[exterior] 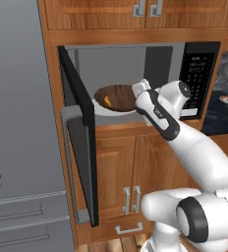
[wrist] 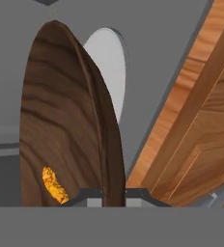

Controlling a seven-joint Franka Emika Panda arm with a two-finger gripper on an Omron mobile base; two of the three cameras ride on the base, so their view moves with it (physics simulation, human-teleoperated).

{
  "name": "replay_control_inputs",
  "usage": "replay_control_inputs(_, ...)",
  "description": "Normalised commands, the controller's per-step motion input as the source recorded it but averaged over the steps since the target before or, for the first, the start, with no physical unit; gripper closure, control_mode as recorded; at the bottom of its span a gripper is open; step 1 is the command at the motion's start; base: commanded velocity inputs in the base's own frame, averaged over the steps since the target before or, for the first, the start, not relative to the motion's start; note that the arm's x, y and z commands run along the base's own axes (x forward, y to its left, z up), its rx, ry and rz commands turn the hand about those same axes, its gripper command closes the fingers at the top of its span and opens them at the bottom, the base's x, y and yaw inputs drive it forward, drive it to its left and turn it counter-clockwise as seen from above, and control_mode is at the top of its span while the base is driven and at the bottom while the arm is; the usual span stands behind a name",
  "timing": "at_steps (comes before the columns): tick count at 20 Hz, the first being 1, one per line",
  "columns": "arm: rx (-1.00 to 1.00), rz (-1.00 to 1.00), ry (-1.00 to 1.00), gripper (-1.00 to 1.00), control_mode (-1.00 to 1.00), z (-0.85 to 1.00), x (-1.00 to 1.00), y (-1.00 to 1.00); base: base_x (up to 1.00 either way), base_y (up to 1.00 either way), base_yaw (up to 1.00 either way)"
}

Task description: Remove the orange from the bowl and place it on the small plate. Then place the bowl with only the shrimp in the microwave, close the door, and press the start button to microwave the shrimp.

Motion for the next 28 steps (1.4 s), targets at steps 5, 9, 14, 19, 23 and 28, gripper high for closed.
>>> replay_control_inputs(5, -0.02, 0.00, 0.01, 1.00, -1.00, -0.36, 0.25, 0.01, 0.00, 0.00, 0.00)
replay_control_inputs(9, -0.01, 0.00, 0.00, 1.00, -1.00, -0.41, 0.20, 0.00, 0.00, 0.00, 0.00)
replay_control_inputs(14, 0.00, 0.00, 0.00, 1.00, -1.00, -0.25, 0.38, 0.00, 0.00, 0.00, 0.00)
replay_control_inputs(19, 0.00, 0.00, 0.00, 1.00, -1.00, -0.19, 0.58, 0.01, 0.00, 0.00, 0.00)
replay_control_inputs(23, 0.00, 0.00, 0.00, 1.00, -1.00, -0.26, 0.55, 0.00, 0.00, 0.00, 0.00)
replay_control_inputs(28, 0.00, 0.00, 0.00, 1.00, -1.00, -0.25, 0.56, 0.03, 0.00, 0.00, 0.00)
